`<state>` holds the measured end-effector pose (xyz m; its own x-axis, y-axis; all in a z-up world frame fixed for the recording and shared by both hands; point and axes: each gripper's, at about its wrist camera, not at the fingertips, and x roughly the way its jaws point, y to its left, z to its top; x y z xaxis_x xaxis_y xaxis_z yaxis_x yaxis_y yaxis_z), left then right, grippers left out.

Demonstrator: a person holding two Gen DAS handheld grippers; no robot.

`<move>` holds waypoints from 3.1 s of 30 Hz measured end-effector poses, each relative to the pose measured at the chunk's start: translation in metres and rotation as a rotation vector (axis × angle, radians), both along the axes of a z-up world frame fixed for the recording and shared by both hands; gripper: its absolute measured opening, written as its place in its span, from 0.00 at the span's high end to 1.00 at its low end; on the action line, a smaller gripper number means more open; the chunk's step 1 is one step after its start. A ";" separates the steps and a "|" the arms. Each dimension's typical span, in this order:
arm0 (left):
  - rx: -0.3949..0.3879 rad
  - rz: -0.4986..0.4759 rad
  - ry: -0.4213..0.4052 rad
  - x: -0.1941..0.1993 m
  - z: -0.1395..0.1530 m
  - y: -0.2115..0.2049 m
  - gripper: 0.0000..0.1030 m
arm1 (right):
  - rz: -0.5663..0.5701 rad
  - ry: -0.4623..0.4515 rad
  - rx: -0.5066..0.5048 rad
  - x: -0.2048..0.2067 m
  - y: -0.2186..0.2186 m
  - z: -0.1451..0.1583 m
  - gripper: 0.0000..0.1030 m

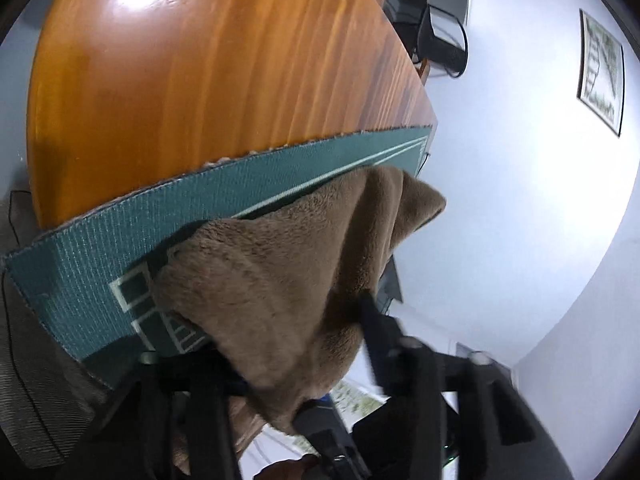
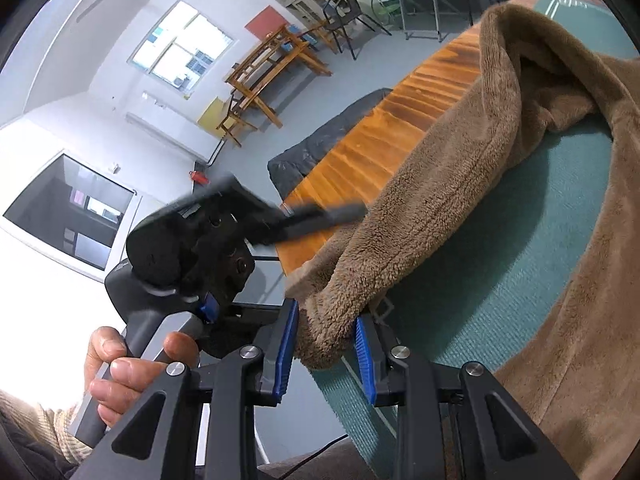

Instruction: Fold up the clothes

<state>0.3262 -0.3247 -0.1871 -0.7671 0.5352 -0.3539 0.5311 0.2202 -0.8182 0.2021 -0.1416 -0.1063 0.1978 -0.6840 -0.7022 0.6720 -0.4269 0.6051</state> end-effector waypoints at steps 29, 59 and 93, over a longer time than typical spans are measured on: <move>-1.032 -0.277 0.384 -0.089 0.261 -0.119 0.82 | -0.386 0.107 0.086 -0.033 0.136 -0.002 0.30; -0.772 -0.139 0.102 -0.147 0.208 -0.225 0.82 | -0.477 0.085 0.154 -0.048 0.170 -0.019 0.22; -1.025 -0.383 0.143 -0.239 0.324 0.014 0.82 | -0.747 0.071 0.076 -0.010 0.367 -0.001 0.22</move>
<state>0.0872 -0.3110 0.1365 -0.6822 0.2498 -0.6872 0.3054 -0.7566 -0.5782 0.1920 0.2251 -0.1074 -0.3475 -0.5677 -0.7463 0.2238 -0.8231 0.5219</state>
